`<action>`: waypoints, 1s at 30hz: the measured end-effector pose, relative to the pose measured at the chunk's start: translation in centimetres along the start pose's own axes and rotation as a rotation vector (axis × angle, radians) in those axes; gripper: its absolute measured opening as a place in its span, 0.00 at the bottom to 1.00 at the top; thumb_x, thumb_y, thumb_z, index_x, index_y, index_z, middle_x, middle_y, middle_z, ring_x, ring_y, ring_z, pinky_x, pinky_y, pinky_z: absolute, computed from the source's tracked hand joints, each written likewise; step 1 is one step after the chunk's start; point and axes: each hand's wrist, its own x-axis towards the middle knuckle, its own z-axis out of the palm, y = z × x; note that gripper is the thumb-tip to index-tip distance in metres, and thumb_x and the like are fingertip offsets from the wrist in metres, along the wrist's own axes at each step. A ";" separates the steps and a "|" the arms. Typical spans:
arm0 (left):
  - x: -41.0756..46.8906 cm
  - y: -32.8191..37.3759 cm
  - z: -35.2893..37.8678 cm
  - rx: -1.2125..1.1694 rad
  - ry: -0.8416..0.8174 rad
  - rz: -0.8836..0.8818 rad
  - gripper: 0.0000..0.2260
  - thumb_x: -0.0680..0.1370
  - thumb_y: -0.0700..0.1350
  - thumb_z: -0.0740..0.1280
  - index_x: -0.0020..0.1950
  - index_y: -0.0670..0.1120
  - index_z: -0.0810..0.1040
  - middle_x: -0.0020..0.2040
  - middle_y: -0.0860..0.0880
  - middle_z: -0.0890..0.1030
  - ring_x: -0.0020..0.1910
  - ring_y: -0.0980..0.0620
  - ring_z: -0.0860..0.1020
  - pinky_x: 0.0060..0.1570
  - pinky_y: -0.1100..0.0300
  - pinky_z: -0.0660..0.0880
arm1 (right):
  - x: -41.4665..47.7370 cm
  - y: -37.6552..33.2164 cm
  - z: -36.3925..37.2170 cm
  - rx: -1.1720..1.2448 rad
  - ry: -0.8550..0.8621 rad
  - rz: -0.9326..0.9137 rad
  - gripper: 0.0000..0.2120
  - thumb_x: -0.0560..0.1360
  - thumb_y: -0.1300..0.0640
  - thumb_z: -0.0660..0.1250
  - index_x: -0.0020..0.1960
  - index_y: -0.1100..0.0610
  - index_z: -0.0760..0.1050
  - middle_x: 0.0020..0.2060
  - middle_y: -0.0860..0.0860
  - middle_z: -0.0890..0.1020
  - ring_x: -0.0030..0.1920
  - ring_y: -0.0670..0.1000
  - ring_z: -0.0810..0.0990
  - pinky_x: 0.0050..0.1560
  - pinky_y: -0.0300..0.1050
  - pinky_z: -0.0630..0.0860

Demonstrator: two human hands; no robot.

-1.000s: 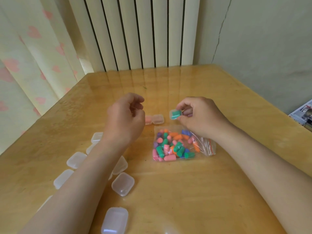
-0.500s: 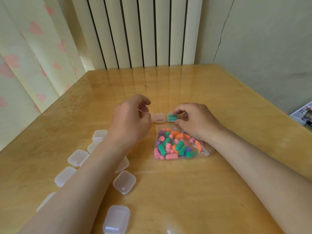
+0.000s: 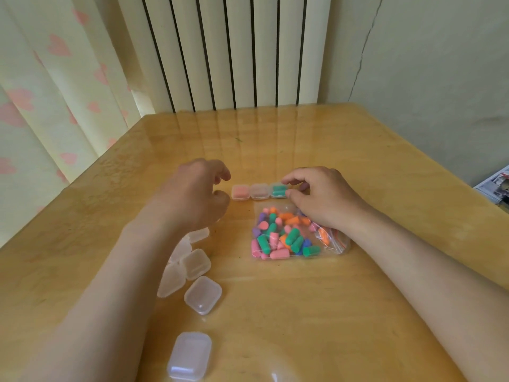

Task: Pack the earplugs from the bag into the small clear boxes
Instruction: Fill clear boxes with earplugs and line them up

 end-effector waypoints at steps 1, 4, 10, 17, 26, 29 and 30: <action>-0.1 -0.3 -0.3 0.059 -0.080 -0.003 0.18 0.76 0.44 0.68 0.65 0.52 0.76 0.59 0.52 0.77 0.58 0.50 0.74 0.56 0.51 0.75 | 0.0 0.1 0.0 0.007 0.007 -0.003 0.12 0.78 0.54 0.67 0.61 0.47 0.81 0.57 0.46 0.82 0.55 0.46 0.80 0.54 0.40 0.74; -0.4 -0.8 -0.8 0.147 -0.261 -0.036 0.24 0.74 0.49 0.71 0.69 0.56 0.72 0.64 0.52 0.74 0.63 0.49 0.72 0.61 0.52 0.72 | -0.1 0.3 -0.1 0.018 0.029 -0.009 0.12 0.78 0.55 0.67 0.61 0.49 0.81 0.56 0.46 0.83 0.53 0.46 0.80 0.54 0.40 0.74; -0.3 -1.1 -0.4 0.134 -0.320 -0.063 0.24 0.76 0.50 0.70 0.71 0.57 0.69 0.62 0.54 0.76 0.61 0.50 0.72 0.58 0.56 0.71 | -0.4 0.3 -0.4 0.033 0.046 -0.010 0.12 0.77 0.56 0.68 0.61 0.51 0.81 0.54 0.47 0.83 0.52 0.46 0.80 0.54 0.40 0.74; 0.0 -0.3 0.6 -0.022 0.010 0.227 0.22 0.74 0.48 0.74 0.66 0.48 0.77 0.55 0.50 0.78 0.53 0.50 0.77 0.54 0.52 0.76 | -1.0 -0.5 -1.1 0.031 0.139 -0.106 0.11 0.77 0.59 0.68 0.58 0.55 0.82 0.52 0.47 0.84 0.51 0.46 0.80 0.51 0.31 0.71; -1.4 3.1 3.4 -0.410 0.167 0.615 0.18 0.73 0.39 0.73 0.63 0.41 0.79 0.57 0.47 0.76 0.45 0.52 0.79 0.44 0.57 0.78 | -3.0 -2.5 -2.6 0.525 -0.032 -0.156 0.10 0.76 0.63 0.70 0.49 0.48 0.78 0.37 0.49 0.82 0.38 0.55 0.82 0.30 0.37 0.76; -1.5 3.3 3.9 -0.491 0.183 0.586 0.18 0.72 0.40 0.72 0.62 0.43 0.81 0.58 0.45 0.75 0.50 0.51 0.80 0.49 0.55 0.80 | -3.3 -2.6 -2.8 0.625 -0.114 -0.102 0.12 0.76 0.66 0.70 0.54 0.51 0.77 0.42 0.51 0.85 0.39 0.52 0.85 0.34 0.40 0.78; -1.5 3.3 4.0 -0.504 0.183 0.578 0.17 0.73 0.40 0.73 0.62 0.43 0.81 0.58 0.45 0.75 0.51 0.52 0.80 0.50 0.55 0.80 | -3.3 -2.5 -2.8 0.649 -0.138 -0.084 0.13 0.76 0.67 0.70 0.55 0.52 0.78 0.43 0.52 0.86 0.38 0.49 0.85 0.35 0.40 0.78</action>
